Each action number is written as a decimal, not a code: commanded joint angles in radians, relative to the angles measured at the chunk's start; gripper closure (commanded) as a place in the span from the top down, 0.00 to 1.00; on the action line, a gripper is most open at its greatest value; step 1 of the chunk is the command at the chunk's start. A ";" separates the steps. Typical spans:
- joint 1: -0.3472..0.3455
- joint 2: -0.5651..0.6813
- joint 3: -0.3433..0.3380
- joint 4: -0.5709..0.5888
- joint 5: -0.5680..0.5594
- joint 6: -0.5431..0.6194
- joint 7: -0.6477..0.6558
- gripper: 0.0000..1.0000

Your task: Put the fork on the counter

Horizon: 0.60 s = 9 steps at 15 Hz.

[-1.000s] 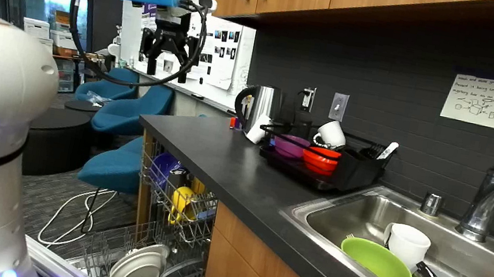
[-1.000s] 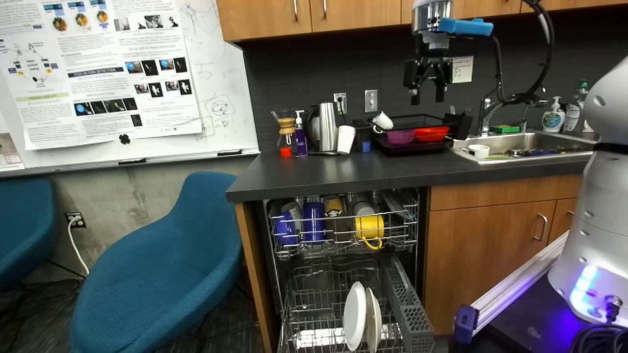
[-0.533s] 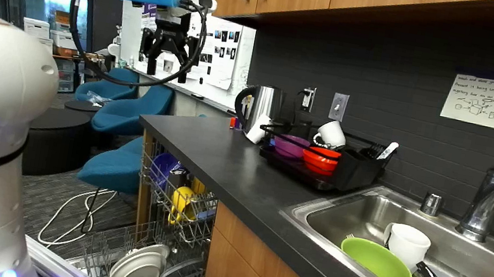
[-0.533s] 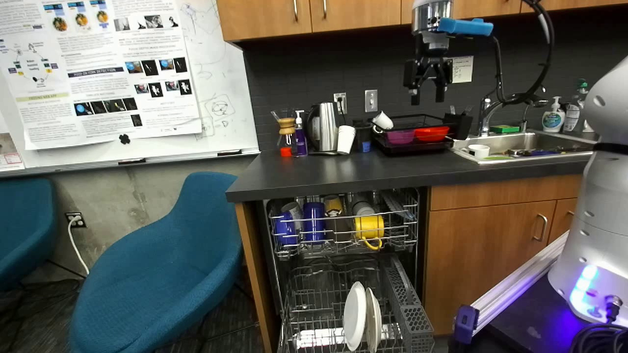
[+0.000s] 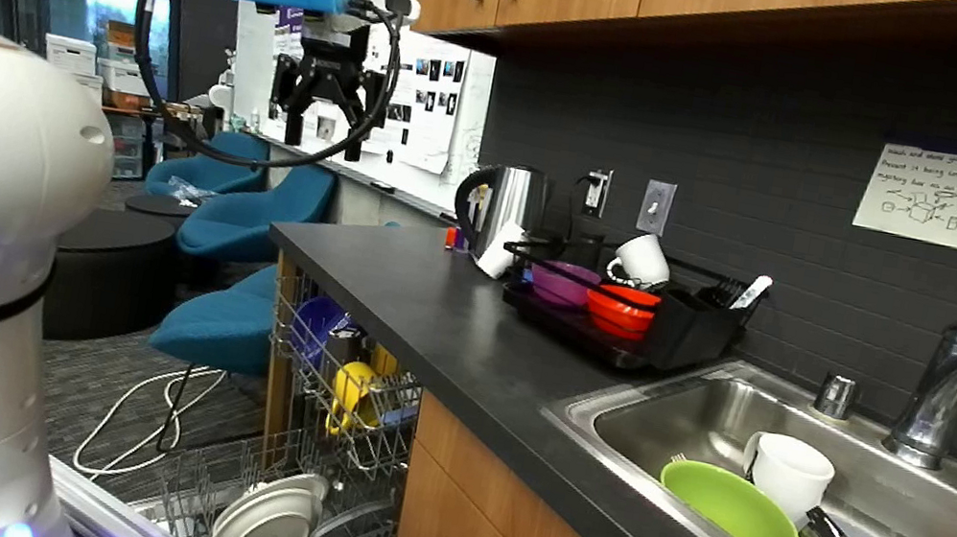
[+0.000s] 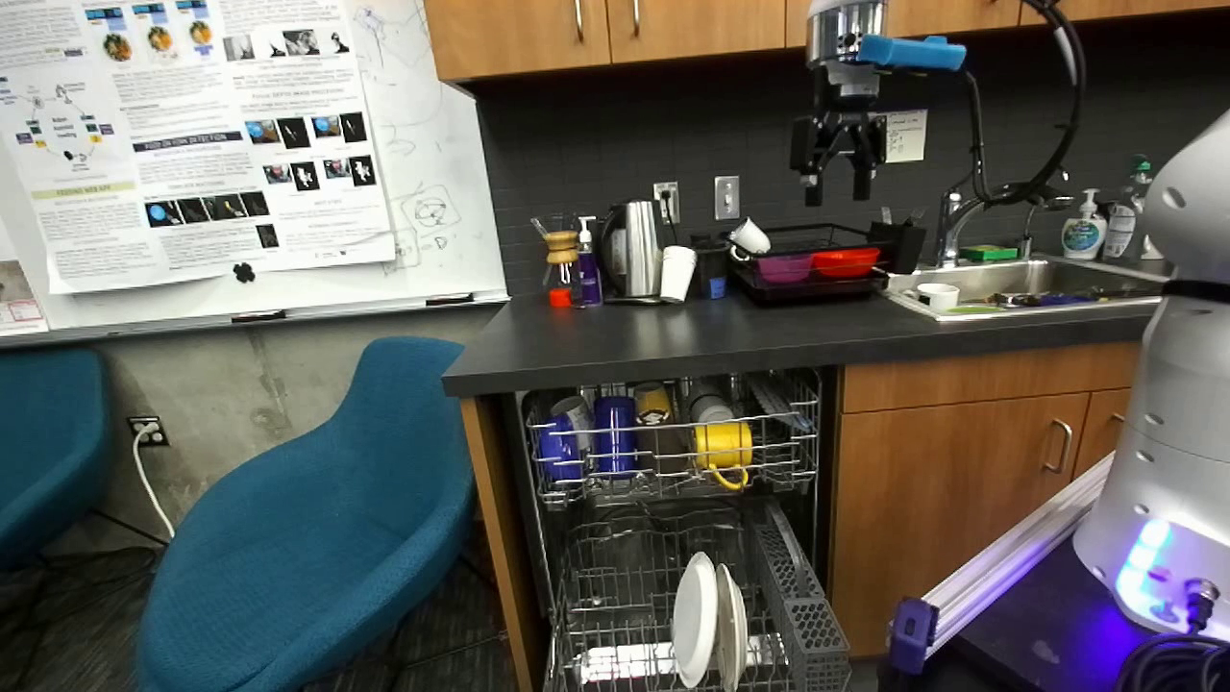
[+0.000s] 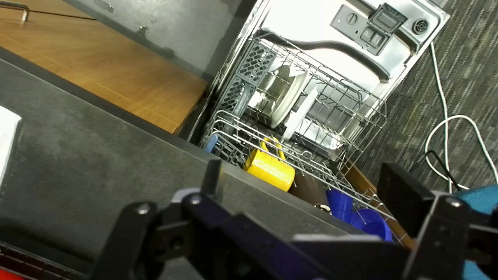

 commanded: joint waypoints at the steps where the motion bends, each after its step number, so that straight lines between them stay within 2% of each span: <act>1: 0.002 0.000 -0.002 0.002 -0.001 -0.002 0.001 1.00; 6: -0.010 0.032 0.044 0.006 0.068 0.116 0.181 1.00; 9: -0.038 0.051 0.058 0.005 0.069 0.199 0.291 1.00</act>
